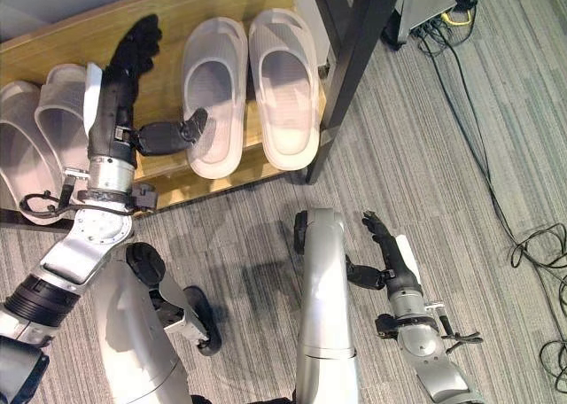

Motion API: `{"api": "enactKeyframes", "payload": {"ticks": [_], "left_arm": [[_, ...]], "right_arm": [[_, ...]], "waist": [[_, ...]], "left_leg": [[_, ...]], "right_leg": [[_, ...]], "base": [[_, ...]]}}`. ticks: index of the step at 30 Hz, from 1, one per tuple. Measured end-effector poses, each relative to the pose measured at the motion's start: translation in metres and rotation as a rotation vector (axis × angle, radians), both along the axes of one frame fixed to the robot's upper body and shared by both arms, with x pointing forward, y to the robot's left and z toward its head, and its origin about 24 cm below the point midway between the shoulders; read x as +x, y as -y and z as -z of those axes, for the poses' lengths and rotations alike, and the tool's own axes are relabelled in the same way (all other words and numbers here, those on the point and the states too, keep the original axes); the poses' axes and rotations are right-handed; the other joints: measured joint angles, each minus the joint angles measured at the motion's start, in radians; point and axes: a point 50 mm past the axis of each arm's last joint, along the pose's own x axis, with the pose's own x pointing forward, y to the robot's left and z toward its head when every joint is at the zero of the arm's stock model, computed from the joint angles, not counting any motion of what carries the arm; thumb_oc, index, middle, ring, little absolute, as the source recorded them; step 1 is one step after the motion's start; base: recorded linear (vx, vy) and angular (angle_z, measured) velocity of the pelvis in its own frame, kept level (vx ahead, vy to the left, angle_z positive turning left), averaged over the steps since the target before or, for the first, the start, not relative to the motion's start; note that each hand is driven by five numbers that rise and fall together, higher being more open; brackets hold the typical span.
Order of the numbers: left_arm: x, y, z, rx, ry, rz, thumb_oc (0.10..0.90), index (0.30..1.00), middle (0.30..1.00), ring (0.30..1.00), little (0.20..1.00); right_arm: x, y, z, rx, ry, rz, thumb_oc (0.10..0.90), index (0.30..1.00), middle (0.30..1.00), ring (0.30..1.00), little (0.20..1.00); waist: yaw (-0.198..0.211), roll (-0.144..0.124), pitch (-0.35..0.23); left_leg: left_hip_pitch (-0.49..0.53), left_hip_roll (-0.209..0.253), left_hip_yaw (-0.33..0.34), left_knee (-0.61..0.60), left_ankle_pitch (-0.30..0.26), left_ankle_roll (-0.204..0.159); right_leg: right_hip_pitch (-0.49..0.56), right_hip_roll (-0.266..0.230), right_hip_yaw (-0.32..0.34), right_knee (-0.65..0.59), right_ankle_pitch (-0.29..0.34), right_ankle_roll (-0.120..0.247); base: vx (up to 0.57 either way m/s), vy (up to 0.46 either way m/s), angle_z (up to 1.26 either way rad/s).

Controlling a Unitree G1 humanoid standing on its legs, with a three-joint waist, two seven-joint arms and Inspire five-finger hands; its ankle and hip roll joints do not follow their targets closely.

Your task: Arrange the slippers neatly on the shoe rack.

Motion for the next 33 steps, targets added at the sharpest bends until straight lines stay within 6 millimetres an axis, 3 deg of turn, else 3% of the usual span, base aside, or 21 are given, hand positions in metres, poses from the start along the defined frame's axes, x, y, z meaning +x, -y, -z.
{"api": "enactKeyframes", "payload": {"ticks": [7, 16, 22, 33], "left_arm": [[-0.011, -0.001, 0.020, -0.059, -0.120, 0.107, 0.800, 0.900, 0.900, 0.900, 0.900], [-0.024, -0.005, 0.013, 0.012, -0.126, 0.186, 0.800, 0.900, 0.900, 0.900, 0.900], [-0.034, -0.010, 0.019, 0.027, -0.158, 0.205, 0.800, 0.900, 0.900, 0.900, 0.900], [-0.044, 0.001, 0.019, -0.008, -0.184, 0.323, 0.800, 0.900, 0.900, 0.900, 0.900]], "right_arm": [[0.000, 0.003, 0.001, -0.006, -0.017, 0.012, 0.800, 0.900, 0.900, 0.900, 0.900], [-0.002, 0.006, 0.003, -0.011, -0.043, 0.018, 0.800, 0.900, 0.900, 0.900, 0.900], [-0.003, 0.006, 0.004, -0.013, -0.053, 0.011, 0.800, 0.900, 0.900, 0.900, 0.900], [-0.004, 0.007, 0.005, -0.051, -0.064, 0.006, 0.800, 0.900, 0.900, 0.900, 0.900]], "waist": [[0.008, 0.019, 0.001], [0.026, 0.026, 0.001], [0.027, 0.027, 0.001], [0.033, 0.032, 0.001]], "left_leg": [[0.003, -0.001, 0.001, 0.000, 0.000, 0.000], [0.008, -0.001, 0.001, 0.000, 0.000, 0.000], [0.008, -0.001, 0.002, 0.000, 0.000, -0.001], [0.009, -0.002, 0.002, 0.000, 0.000, -0.001]], "right_leg": [[0.001, -0.002, 0.003, 0.003, -0.001, -0.002], [0.003, -0.002, 0.004, 0.006, -0.002, -0.004], [0.003, -0.003, 0.005, 0.006, -0.003, -0.006], [0.004, -0.006, 0.005, 0.009, -0.005, -0.006]], "base": [[0.00, 0.000, 0.00], [0.00, 0.000, 0.00], [0.00, 0.000, 0.00], [0.00, 0.000, 0.00]]}}
